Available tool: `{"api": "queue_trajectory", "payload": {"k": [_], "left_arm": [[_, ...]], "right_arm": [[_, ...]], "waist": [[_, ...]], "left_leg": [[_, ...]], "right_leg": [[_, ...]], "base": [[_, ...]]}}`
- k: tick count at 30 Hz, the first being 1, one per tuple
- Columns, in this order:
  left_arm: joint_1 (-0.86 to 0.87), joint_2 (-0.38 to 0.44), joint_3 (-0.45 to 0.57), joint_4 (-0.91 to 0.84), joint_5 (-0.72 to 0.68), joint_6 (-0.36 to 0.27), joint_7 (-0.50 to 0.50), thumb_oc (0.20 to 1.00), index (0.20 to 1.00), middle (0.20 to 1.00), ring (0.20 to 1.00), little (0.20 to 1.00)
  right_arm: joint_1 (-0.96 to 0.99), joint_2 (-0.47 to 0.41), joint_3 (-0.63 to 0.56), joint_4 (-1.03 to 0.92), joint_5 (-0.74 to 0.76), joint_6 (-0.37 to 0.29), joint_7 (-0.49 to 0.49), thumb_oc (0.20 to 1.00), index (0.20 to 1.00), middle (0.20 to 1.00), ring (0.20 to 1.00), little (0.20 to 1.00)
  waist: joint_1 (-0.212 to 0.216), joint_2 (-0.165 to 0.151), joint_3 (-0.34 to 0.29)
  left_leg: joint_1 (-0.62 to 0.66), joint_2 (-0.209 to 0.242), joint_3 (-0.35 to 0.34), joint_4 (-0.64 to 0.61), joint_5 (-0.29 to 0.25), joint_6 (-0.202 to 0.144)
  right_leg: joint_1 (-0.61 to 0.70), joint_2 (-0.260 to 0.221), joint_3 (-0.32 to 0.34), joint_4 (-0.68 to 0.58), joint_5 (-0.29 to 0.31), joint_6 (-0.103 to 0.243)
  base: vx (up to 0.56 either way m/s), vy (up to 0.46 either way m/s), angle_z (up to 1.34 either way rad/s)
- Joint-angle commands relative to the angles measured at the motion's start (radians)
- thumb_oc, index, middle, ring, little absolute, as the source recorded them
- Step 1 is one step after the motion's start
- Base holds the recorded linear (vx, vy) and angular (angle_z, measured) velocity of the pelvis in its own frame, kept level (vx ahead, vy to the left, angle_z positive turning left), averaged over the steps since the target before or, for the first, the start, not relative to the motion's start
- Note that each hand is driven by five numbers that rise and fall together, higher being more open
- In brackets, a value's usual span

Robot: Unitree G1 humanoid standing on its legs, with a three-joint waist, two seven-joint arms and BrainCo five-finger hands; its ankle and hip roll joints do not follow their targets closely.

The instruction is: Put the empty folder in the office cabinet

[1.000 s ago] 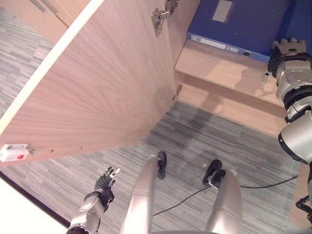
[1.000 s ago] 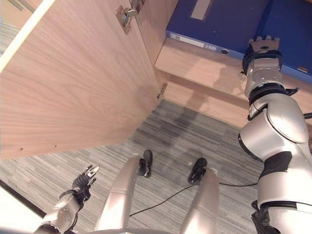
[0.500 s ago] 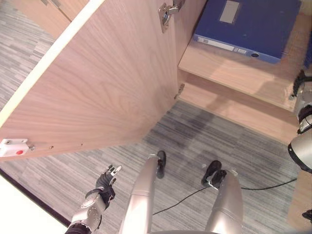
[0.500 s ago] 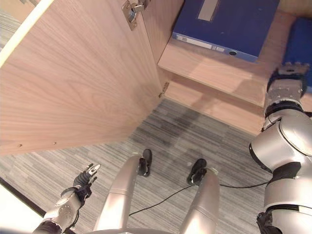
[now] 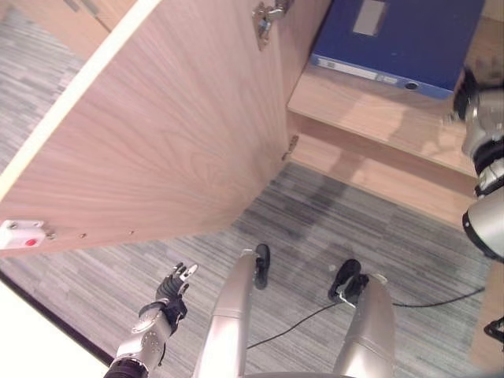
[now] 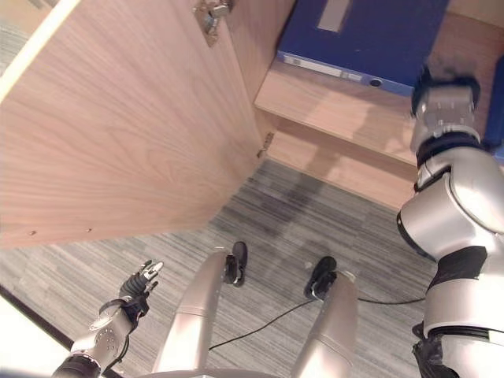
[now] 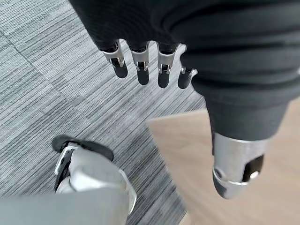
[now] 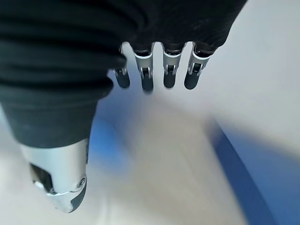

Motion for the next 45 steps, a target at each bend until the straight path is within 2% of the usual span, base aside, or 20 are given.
{"api": "queue_trajectory", "payload": {"k": [1, 2, 4, 6, 8, 19, 24, 28, 31, 36, 38, 43, 45], "left_arm": [[0.043, 0.003, 0.027, 0.016, 0.024, -0.044, -0.002, 1.0, 1.0, 1.0, 1.0, 1.0], [0.045, -0.011, 0.035, 0.014, 0.013, -0.063, -0.006, 1.0, 1.0, 1.0, 1.0, 1.0], [0.034, -0.015, 0.045, 0.022, 0.01, -0.07, 0.002, 1.0, 1.0, 1.0, 1.0, 1.0], [0.038, -0.037, 0.076, 0.021, 0.013, -0.087, 0.02, 1.0, 1.0, 1.0, 1.0, 1.0], [0.045, -0.044, 0.076, 0.027, 0.012, -0.089, 0.017, 1.0, 1.0, 1.0, 1.0, 1.0], [0.048, -0.022, 0.045, 0.023, 0.018, -0.091, 0.02, 1.0, 1.0, 1.0, 1.0, 1.0], [0.053, -0.014, 0.019, -0.009, 0.022, -0.09, 0.019, 1.0, 1.0, 1.0, 1.0, 1.0], [0.046, -0.011, -0.023, -0.01, 0.041, -0.086, 0.01, 1.0, 1.0, 1.0, 1.0, 1.0], [0.038, -0.017, -0.053, 0.014, 0.059, -0.085, 0.006, 1.0, 1.0, 1.0, 1.0, 1.0], [0.05, -0.026, -0.073, 0.014, 0.064, -0.084, 0.01, 1.0, 1.0, 1.0, 1.0, 1.0], [0.057, -0.039, -0.074, 0.046, 0.077, -0.079, 0.01, 1.0, 1.0, 1.0, 1.0, 1.0], [0.061, -0.062, -0.058, 0.114, 0.11, -0.072, 0.014, 1.0, 1.0, 1.0, 1.0, 1.0], [0.063, -0.073, -0.047, 0.152, 0.127, -0.069, 0.017, 1.0, 1.0, 1.0, 1.0, 1.0]], "right_arm": [[0.225, -0.024, -0.108, 0.067, -0.006, 0.006, -0.201, 1.0, 1.0, 1.0, 1.0, 1.0], [0.363, -0.048, -0.2, -0.042, -0.029, -0.009, -0.251, 1.0, 1.0, 1.0, 1.0, 1.0], [0.396, -0.056, -0.229, -0.13, -0.06, -0.003, -0.263, 1.0, 1.0, 1.0, 1.0, 1.0], [0.435, -0.122, -0.298, -0.372, -0.1, -0.006, -0.318, 1.0, 1.0, 1.0, 1.0, 1.0], [0.452, -0.138, -0.356, -0.43, -0.06, -0.014, -0.363, 1.0, 1.0, 1.0, 1.0, 1.0], [0.489, 0.008, -0.443, -0.377, 0.075, -0.026, -0.408, 1.0, 1.0, 1.0, 1.0, 1.0], [0.543, 0.087, -0.469, -0.339, 0.084, -0.024, -0.434, 1.0, 1.0, 1.0, 1.0, 1.0], [0.609, 0.193, -0.469, -0.231, 0.107, -0.038, -0.431, 1.0, 1.0, 1.0, 1.0, 1.0], [0.674, 0.263, -0.466, -0.169, 0.126, -0.052, -0.413, 1.0, 1.0, 1.0, 1.0, 1.0], [0.745, 0.311, -0.467, -0.152, 0.128, -0.057, -0.408, 1.0, 1.0, 1.0, 1.0, 1.0], [0.809, 0.343, -0.475, -0.167, 0.131, -0.065, -0.404, 1.0, 1.0, 1.0, 1.0, 1.0], [0.905, 0.375, -0.482, -0.174, 0.129, -0.067, -0.386, 1.0, 1.0, 1.0, 1.0, 1.0], [0.947, 0.389, -0.489, -0.183, 0.132, -0.068, -0.38, 1.0, 1.0, 1.0, 1.0, 1.0]], "waist": [[-0.001, 0.008, 0.041], [-0.022, 0.015, 0.053], [-0.031, 0.013, 0.057], [-0.051, 0.013, 0.06], [-0.057, 0.015, 0.061], [-0.053, 0.017, 0.068], [-0.051, 0.016, 0.074], [-0.044, 0.015, 0.084], [-0.048, 0.011, 0.1], [-0.059, 0.007, 0.125], [-0.07, -0.001, 0.143], [-0.083, -0.027, 0.147], [-0.091, -0.042, 0.145]], "left_leg": [[0.024, 0.058, -0.02, -0.07, -0.006, -0.034], [0.028, 0.061, -0.014, -0.066, -0.01, -0.032], [0.03, 0.063, -0.012, -0.065, -0.013, -0.033], [0.032, 0.07, -0.014, -0.06, -0.021, -0.034], [0.033, 0.075, -0.018, -0.06, -0.021, -0.034], [0.088, 0.082, -0.013, -0.09, -0.006, -0.036], [0.145, 0.078, -0.01, -0.12, 0.004, -0.039], [0.249, 0.078, -0.011, -0.167, 0.015, -0.044], [0.372, 0.076, -0.01, -0.242, 0.036, -0.056], [0.497, 0.076, -0.014, -0.329, 0.062, -0.071], [0.596, 0.074, -0.013, -0.395, 0.078, -0.077], [0.725, 0.067, -0.003, -0.485, 0.091, -0.079], [0.77, 0.066, 0.005, -0.522, 0.093, -0.077]], "right_leg": [[0.078, -0.05, 0.049, -0.113, 0.051, 0.048], [0.08, -0.046, 0.055, -0.112, 0.049, 0.05], [0.08, -0.042, 0.058, -0.111, 0.048, 0.051], [0.082, -0.038, 0.058, -0.114, 0.045, 0.052], [0.084, -0.038, 0.057, -0.115, 0.047, 0.053], [0.146, -0.037, 0.046, -0.157, 0.073, 0.063], [0.214, -0.031, 0.03, -0.201, 0.092, 0.073], [0.332, -0.025, 0.001, -0.265, 0.117, 0.087], [0.481, -0.018, -0.032, -0.374, 0.159, 0.104], [0.64, -0.011, -0.077, -0.508, 0.215, 0.124], [0.755, 0.0, -0.102, -0.602, 0.256, 0.139], [0.914, 0.01, -0.143, -0.748, 0.345, 0.169], [0.959, 0.017, -0.147, -0.806, 0.407, 0.188]], "base": [[0.0, 0.021, 0.03], [0.0, 0.03, 0.06], [0.0, 0.015, 0.05], [0.01, -0.008, -0.22], [0.01, -0.017, -0.24], [0.0, -0.001, -0.02], [-0.01, 0.001, -0.02], [0.0, -0.002, -0.01], [0.0, 0.0, 0.0], [0.01, -0.002, 0.0], [0.06, 0.002, 0.0], [0.06, 0.015, 0.0], [0.04, 0.032, -0.02]]}}
